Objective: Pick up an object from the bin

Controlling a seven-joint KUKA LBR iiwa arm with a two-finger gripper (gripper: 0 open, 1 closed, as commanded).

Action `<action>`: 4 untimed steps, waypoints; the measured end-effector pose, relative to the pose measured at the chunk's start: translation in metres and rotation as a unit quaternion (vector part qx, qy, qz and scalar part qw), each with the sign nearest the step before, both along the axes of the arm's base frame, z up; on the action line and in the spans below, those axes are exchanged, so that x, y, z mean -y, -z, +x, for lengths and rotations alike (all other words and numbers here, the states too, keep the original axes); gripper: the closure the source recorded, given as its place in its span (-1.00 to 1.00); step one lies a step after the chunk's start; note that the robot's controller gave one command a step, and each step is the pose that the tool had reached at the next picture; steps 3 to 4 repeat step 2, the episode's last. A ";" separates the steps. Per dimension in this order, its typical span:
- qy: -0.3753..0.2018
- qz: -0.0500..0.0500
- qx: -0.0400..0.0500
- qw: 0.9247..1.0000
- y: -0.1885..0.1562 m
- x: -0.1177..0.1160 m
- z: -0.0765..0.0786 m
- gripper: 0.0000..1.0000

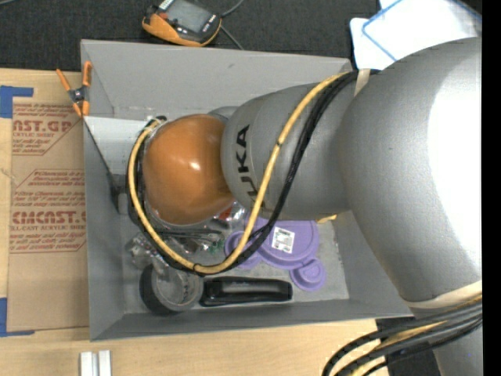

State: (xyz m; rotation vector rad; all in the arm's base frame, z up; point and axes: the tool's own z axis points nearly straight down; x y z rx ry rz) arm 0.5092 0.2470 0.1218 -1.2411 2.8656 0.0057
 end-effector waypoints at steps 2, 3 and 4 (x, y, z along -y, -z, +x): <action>0.000 0.002 0.000 1.000 -0.061 -0.002 -0.001 1.00; 0.000 0.002 0.000 1.000 -0.061 -0.002 -0.001 1.00; 0.000 0.002 0.000 1.000 -0.061 -0.002 -0.001 1.00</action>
Offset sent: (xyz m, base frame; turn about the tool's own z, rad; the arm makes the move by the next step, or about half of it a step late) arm -0.0001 0.0005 0.0621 -0.0004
